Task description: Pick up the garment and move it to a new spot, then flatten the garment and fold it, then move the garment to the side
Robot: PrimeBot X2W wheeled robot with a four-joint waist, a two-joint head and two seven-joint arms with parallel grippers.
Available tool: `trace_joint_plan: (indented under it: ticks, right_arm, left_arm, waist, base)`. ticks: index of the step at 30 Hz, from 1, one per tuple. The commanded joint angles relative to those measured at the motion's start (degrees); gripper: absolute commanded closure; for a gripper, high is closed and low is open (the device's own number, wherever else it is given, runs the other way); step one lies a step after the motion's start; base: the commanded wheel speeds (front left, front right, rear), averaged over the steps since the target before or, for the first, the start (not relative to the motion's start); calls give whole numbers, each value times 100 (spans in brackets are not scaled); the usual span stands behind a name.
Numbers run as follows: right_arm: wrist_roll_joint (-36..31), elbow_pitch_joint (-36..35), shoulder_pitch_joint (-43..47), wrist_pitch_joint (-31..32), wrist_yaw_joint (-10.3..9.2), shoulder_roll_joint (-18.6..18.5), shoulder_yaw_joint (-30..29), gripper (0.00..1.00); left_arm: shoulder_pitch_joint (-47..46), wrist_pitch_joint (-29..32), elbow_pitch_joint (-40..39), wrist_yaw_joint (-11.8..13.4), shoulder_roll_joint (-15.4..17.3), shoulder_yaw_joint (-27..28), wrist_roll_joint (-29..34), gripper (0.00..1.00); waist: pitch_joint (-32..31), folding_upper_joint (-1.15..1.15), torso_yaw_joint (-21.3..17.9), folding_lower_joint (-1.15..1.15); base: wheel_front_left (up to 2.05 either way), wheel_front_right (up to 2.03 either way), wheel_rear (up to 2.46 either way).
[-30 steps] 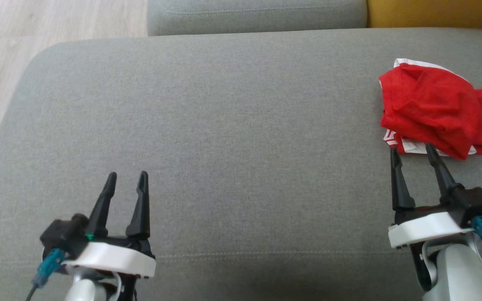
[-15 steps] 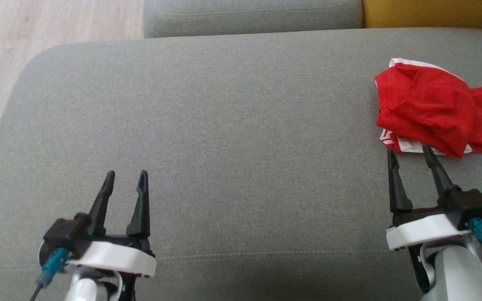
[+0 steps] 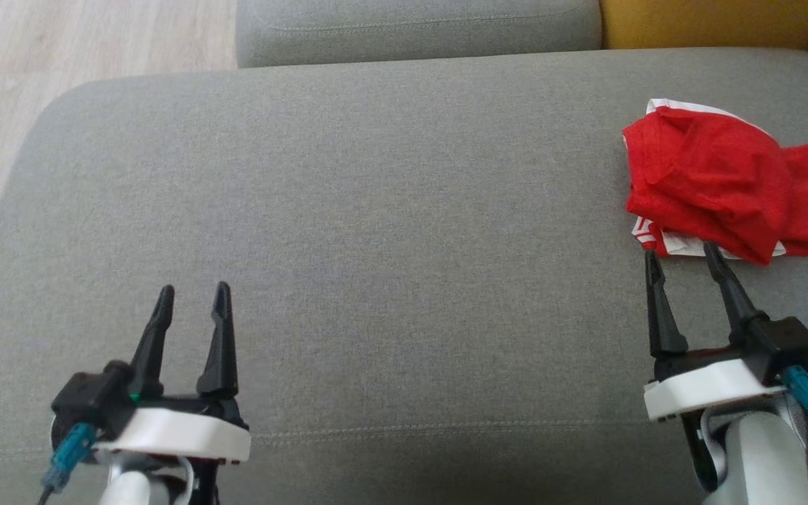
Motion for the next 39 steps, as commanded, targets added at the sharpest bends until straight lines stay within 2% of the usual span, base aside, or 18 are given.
trace_joint_plan:
  ticks: [1,2,3,4,8,39]
  right_arm:
    - [33,-195,-162,-57,35,14,152,0]
    - [37,-193,-162,-56,35,14,154,0]
    - [42,-189,-162,-56,35,14,157,100]
    - [10,26,1,2,-1,0,0,100]
    - [69,363,122,50,-1,2,-23,100]
    - [2443,167,136,528,8,5,-196,100]
  left_arm:
    - [-181,-31,-192,-21,34,252,-59,0]
    - [-179,-31,-185,-40,34,263,-112,0]
    - [-176,-31,-182,-59,34,273,-153,100]
    - [2,-1,30,-38,-3,73,-153,100]
    - [135,17,361,-40,-18,53,-215,100]
    - [-93,465,530,-127,52,262,-2109,100]
  waist:
    - [-6,0,6,0]
    - [-8,0,8,0]
    - [-16,0,9,0]
    - [-13,0,9,0]
    - [-13,0,8,0]
    - [-21,0,-47,0]
  base:
    - [0,0,0]
    - [0,0,0]
    - [0,0,0]
    - [0,0,0]
    - [0,0,0]
    - [0,0,0]
